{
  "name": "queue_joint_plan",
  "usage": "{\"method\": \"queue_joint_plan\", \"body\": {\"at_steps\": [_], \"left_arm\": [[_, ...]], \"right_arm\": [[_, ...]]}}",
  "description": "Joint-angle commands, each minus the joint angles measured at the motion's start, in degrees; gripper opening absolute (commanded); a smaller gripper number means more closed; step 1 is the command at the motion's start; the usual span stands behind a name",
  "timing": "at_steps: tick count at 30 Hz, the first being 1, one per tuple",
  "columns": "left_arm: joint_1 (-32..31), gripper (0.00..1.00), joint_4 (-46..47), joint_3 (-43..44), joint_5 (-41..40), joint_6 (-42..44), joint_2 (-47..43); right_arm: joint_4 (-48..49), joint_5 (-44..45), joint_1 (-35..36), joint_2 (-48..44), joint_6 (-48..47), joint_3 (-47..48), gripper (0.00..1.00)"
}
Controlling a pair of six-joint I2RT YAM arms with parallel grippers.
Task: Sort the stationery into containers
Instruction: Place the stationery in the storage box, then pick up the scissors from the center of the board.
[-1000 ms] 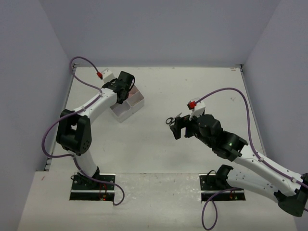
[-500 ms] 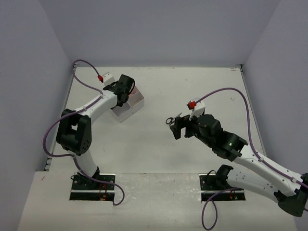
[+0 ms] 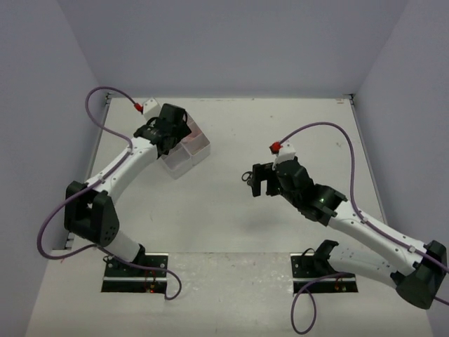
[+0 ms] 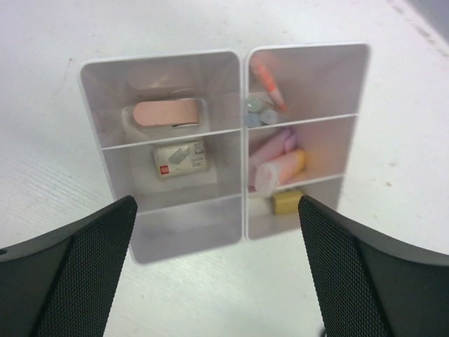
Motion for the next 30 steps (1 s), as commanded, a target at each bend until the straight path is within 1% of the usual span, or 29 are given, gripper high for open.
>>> {"method": "queue_joint_plan", "body": {"at_steps": [1, 4, 8, 10, 12, 14, 16, 18, 20, 21, 24, 25, 30], "left_arm": [[0.60, 1.00, 1.70, -0.52, 8.52, 7.29, -10.31], [0.60, 1.00, -0.24, -0.83, 13.05, 12.20, -13.20], [0.60, 1.00, -3.28, -2.33, 15.70, 18.58, -17.16], [0.53, 1.00, -4.45, -2.96, 16.39, 21.69, -19.83], [0.60, 1.00, -4.50, -4.53, 17.65, 25.50, -23.85], [0.60, 1.00, -3.90, -6.97, 18.95, 29.56, -28.85], [0.60, 1.00, -2.70, -9.21, 19.06, 31.86, -32.38], [0.60, 1.00, 0.06, -13.20, 18.26, 33.88, -36.28], [0.60, 1.00, 2.73, -17.36, 17.61, 33.71, -39.00], [0.60, 1.00, 4.75, -19.95, 18.23, 33.42, -39.99], [0.60, 1.00, 7.92, -25.30, 20.76, 32.21, -40.07], [0.60, 1.00, 8.25, -26.21, 21.20, 32.05, -39.73], [0.60, 1.00, 7.62, -27.54, 26.29, 32.17, -37.40]], "right_arm": [[-2.16, 1.59, -5.90, 6.94, 9.68, 2.31, 0.99], [-3.80, -0.98, -8.24, 13.66, 16.91, 3.87, 0.99], [-6.81, -1.00, -8.43, 23.77, 22.44, 10.83, 0.99], [-8.20, -0.67, -8.62, 28.68, 23.35, 13.93, 0.97], [-9.19, 0.42, -8.95, 32.78, 23.82, 16.61, 0.92], [-9.42, 1.74, -10.43, 34.98, 24.56, 17.77, 0.86], [-9.31, 1.64, -11.72, 36.18, 25.39, 18.30, 0.79], [-9.29, -0.15, -13.64, 38.91, 24.91, 19.60, 0.70], [-9.38, -0.95, -14.49, 41.38, 24.16, 21.05, 0.59], [-9.45, -1.02, -14.64, 42.09, 23.95, 21.82, 0.56], [-9.81, -1.68, -14.75, 45.45, 23.93, 23.03, 0.49], [-9.81, -2.00, -14.75, 46.04, 24.17, 23.02, 0.49], [-9.41, -2.40, -14.69, 49.07, 24.66, 22.66, 0.46]]}}
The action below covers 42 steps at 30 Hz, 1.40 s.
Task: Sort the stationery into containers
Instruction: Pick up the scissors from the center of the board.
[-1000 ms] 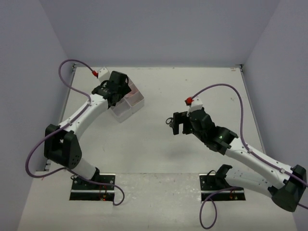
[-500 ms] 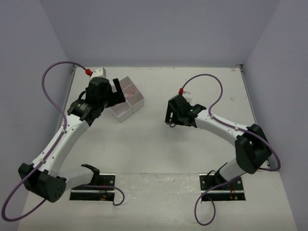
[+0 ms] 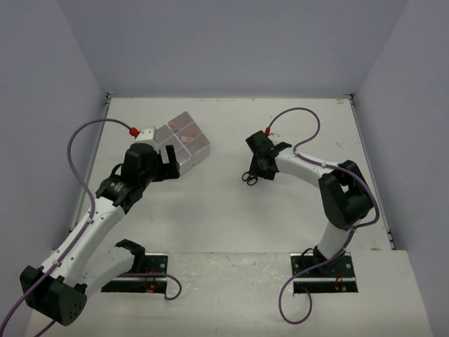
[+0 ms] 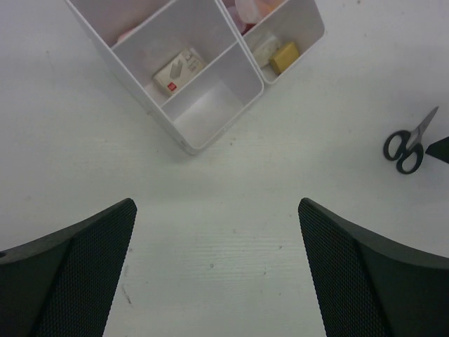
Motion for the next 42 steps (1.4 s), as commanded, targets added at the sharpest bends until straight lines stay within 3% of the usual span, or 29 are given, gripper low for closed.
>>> {"method": "queue_joint_plan", "body": {"at_steps": [1, 7, 11, 19, 23, 26, 30, 33, 35, 38, 42], "left_arm": [[0.31, 1.00, 3.47, -0.79, 5.68, 2.38, 0.55], [0.31, 1.00, 4.23, -1.42, 6.08, 2.68, -0.80], [0.31, 1.00, 4.25, -1.43, 6.99, 2.86, -0.68], [0.31, 1.00, 4.76, -1.21, 7.20, 2.98, -1.04], [0.31, 1.00, 5.35, -0.95, 10.03, 2.52, -0.57], [0.31, 1.00, 7.46, -1.97, 16.83, -0.39, -0.75], [0.27, 1.00, 16.37, -6.68, 29.18, -7.75, -1.40], [-1.16, 1.00, 31.58, -13.89, 37.70, -17.19, -2.25], [-3.70, 1.00, 40.37, -17.28, 36.94, -19.42, -1.67], [-12.49, 0.99, 44.49, -16.95, 31.10, -20.66, 2.36], [-16.30, 0.98, 50.11, -17.24, 26.77, -24.12, 5.18]], "right_arm": [[-0.27, -0.48, 0.23, 2.08, 1.82, 1.77, 0.45], [2.07, -2.14, 0.22, 4.25, 2.35, 0.68, 0.45], [2.47, -3.72, 0.22, 6.53, 2.22, 0.98, 0.38], [4.06, -4.69, 0.34, 4.68, 2.19, -2.79, 0.00], [5.21, -6.23, 0.81, 2.38, 0.33, -4.75, 0.00], [8.45, -7.99, 1.93, -2.54, -1.04, -7.74, 0.00], [13.50, -10.53, 2.89, -10.42, -2.42, -12.28, 0.00], [15.71, -14.26, 3.28, -15.65, -1.20, -13.82, 0.00], [16.55, -16.14, 3.88, -18.00, 1.09, -14.23, 0.00], [18.52, -16.71, 5.61, -22.60, 5.22, -14.72, 0.00], [17.00, -12.96, 8.41, -23.73, 8.76, -12.64, 0.00]]}}
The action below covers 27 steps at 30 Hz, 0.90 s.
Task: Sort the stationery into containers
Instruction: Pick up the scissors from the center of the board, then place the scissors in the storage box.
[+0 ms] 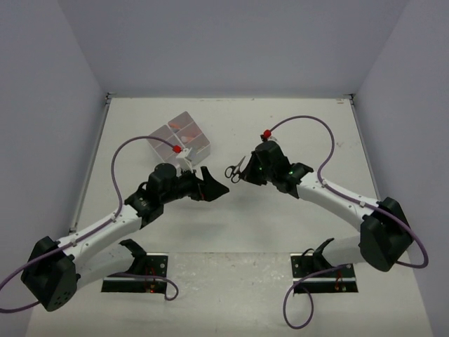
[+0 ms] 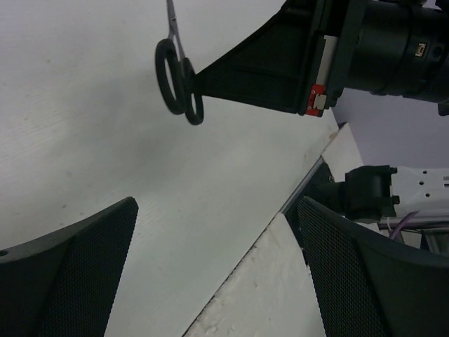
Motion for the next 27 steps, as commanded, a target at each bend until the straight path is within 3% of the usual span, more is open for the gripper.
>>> {"method": "queue_joint_plan", "body": {"at_steps": [1, 7, 21, 27], "left_arm": [[-2.66, 0.97, 14.36, 0.33, -4.49, -6.40, 1.93], [-3.02, 0.87, 16.46, -1.17, -10.65, -9.11, 3.83], [-3.19, 0.70, 19.84, -2.76, -11.97, -10.93, 6.63], [-3.22, 0.52, 19.90, -2.46, -13.16, -10.40, 7.52]], "right_arm": [[0.81, 2.45, 2.97, -1.72, 6.04, 2.28, 0.00], [-0.66, 3.94, 5.33, -3.04, 8.26, 4.42, 0.00], [2.56, -1.27, 6.26, -4.25, 9.46, 5.49, 0.00], [3.90, -1.76, 7.20, -4.22, 9.59, 5.75, 0.00]]}}
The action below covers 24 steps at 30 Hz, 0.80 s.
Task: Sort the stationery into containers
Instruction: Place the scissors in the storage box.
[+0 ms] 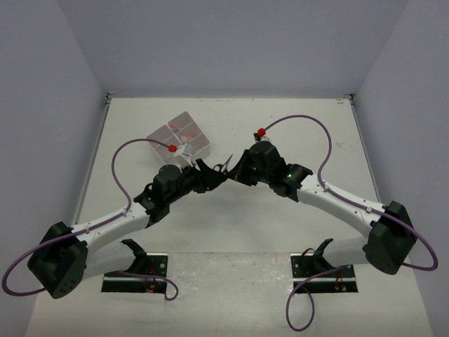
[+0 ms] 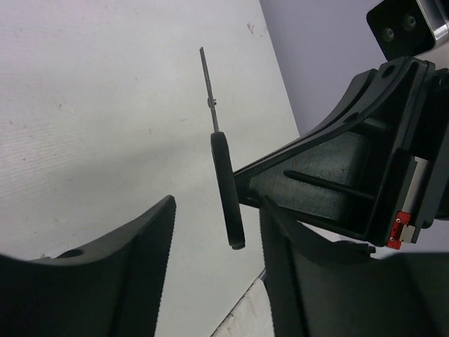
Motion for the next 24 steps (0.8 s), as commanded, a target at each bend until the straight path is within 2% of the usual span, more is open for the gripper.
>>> {"method": "queue_joint_plan", "body": {"at_steps": [1, 3, 5, 6, 8, 9, 16, 17, 19, 21, 22, 24], "left_arm": [[-0.18, 0.50, 3.34, 0.02, -2.36, 0.22, 0.44], [-0.18, 0.44, 3.47, -0.05, -2.82, 0.24, 0.39], [-0.26, 0.35, 3.62, 0.10, -3.12, 0.46, 0.46], [-0.20, 0.22, 3.50, 0.18, -3.28, 0.48, 0.60], [-0.26, 0.06, 3.09, 0.60, -3.54, 0.73, 0.95], [-0.24, 0.02, 2.80, 0.84, -3.73, 0.99, 1.20], [-0.10, 0.00, -2.43, 3.80, -5.54, 4.74, 2.14], [-0.01, 0.00, -3.96, 5.48, -5.91, 5.63, 2.21], [0.69, 0.00, -9.70, 8.22, -6.35, 9.37, 2.87], [1.87, 0.00, -19.99, 14.77, -5.03, 15.44, 4.56], [2.72, 0.00, -21.84, 17.79, -4.82, 16.47, 4.86], [4.80, 0.00, -33.18, 22.68, -5.29, 22.24, 4.93]], "right_arm": [[3.19, -0.45, 0.98, -1.39, 1.43, 2.27, 0.00], [3.28, -0.50, 1.13, -1.25, 1.36, 2.42, 0.00], [3.28, -0.42, 1.20, -0.94, 1.13, 2.50, 0.00], [3.42, -0.48, 1.35, -0.79, 1.05, 2.57, 0.00], [3.51, -0.50, 1.44, -0.75, 1.03, 2.59, 0.00], [3.60, -0.48, 1.47, -0.73, 0.99, 2.57, 0.00], [4.65, -0.50, 1.47, -0.32, 0.28, 2.17, 0.00], [4.68, -0.50, 1.55, -0.23, -0.07, 2.23, 0.03], [4.84, -1.49, 1.47, -0.07, -2.03, 2.24, 0.23], [4.51, -2.08, 1.47, -0.04, -4.08, 2.37, 0.59], [4.34, -1.91, 1.47, -0.18, -5.32, 2.42, 0.67], [1.02, 0.71, 1.32, -1.29, -7.53, 2.09, 0.73]]}}
